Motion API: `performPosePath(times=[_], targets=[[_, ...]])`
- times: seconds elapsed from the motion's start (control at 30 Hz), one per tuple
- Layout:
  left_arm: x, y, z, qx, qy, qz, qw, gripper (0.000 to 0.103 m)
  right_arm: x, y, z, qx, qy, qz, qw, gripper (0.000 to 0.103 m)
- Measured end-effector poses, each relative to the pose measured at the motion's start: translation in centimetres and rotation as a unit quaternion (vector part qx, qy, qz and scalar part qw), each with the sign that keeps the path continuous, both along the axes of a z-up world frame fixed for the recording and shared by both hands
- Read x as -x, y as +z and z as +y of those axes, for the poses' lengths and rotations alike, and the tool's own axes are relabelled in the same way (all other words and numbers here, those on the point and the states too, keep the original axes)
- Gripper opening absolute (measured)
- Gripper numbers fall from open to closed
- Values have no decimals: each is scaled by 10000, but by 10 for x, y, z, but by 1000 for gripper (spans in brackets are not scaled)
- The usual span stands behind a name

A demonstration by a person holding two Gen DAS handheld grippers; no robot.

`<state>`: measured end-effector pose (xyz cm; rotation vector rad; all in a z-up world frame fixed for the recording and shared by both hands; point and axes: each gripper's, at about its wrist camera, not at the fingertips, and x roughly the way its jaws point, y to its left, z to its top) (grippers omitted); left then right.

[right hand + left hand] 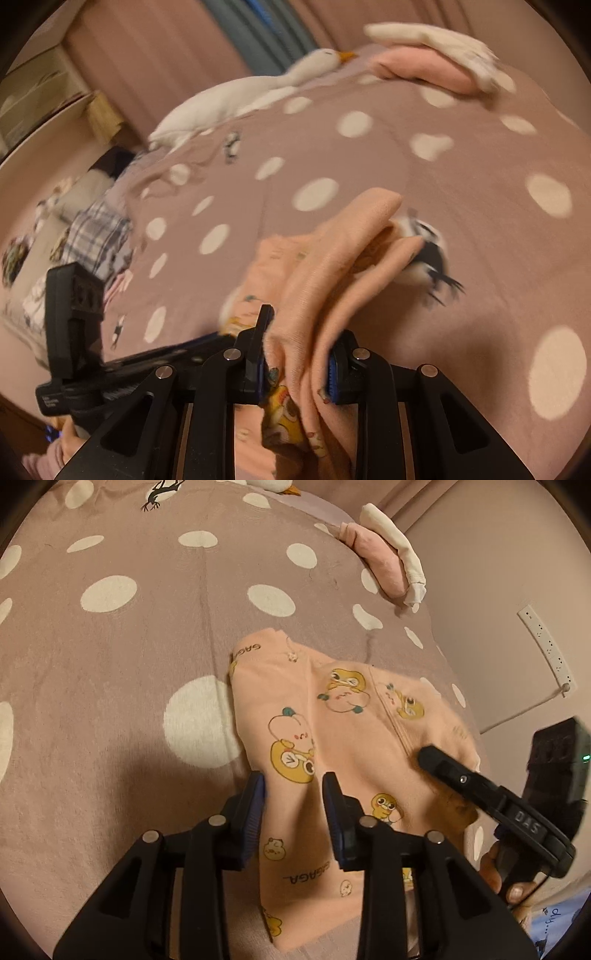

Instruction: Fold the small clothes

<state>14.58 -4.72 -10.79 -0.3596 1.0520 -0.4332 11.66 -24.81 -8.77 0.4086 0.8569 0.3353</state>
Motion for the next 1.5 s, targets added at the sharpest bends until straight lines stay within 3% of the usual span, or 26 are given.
performPosePath(times=[0.07, 0.13, 0.2, 0.27, 0.37, 0.47, 0.5, 0.57, 0.6, 0.63, 0.7, 0.9, 1.13, 1.37, 1.5], targets=[[-1, -4, -3, 10, -49, 92, 9999, 48, 4, -11, -15, -279, -151, 254, 9992, 26], [-1, -9, -6, 49, -69, 190, 9998, 51, 7, -24, -30, -546, -321, 559, 9964, 28], [-2, -14, -10, 32, -111, 298, 9995, 54, 9, -31, -38, -540, -534, 781, 9941, 45], [-2, -20, -13, 63, -170, 417, 9990, 59, 11, -33, -44, -530, -630, 832, 9931, 53], [-6, -28, -15, 417, -331, 589, 9968, 62, 8, -38, -45, -644, -431, 958, 9924, 64], [-9, -29, -23, 577, -536, 592, 9951, 60, 1, -47, -38, -812, -120, 1027, 9913, 64], [-10, -29, -24, 561, -539, 581, 9953, 57, -3, -48, -34, -870, -7, 976, 9914, 64], [-13, -31, -21, 594, -474, 626, 9951, 38, -7, -49, -28, -911, 68, 939, 9914, 59], [-14, -31, -18, 647, -419, 669, 9948, 36, -10, -49, -24, -957, 136, 933, 9909, 43], [-15, -31, -14, 711, -391, 684, 9944, 30, -13, -50, -19, -982, 192, 986, 9901, 36], [-13, -28, -11, 722, -395, 600, 9948, 26, -15, -48, -11, -832, 224, 933, 9919, 26], [-3, -6, -11, 550, -339, 104, 9979, 24, -8, -18, 6, -343, 398, 436, 9977, 22], [-12, 24, 9, 325, -165, -432, 9984, 24, -20, 17, 25, -274, 676, -160, 9972, 22], [-29, 16, 43, -6, 123, -277, 9995, 25, -48, 12, 59, -366, 913, -70, 9951, 22], [-37, -1, 55, -198, 259, -31, 9995, 28, -62, -12, 70, -374, 841, 312, 9953, 22]])
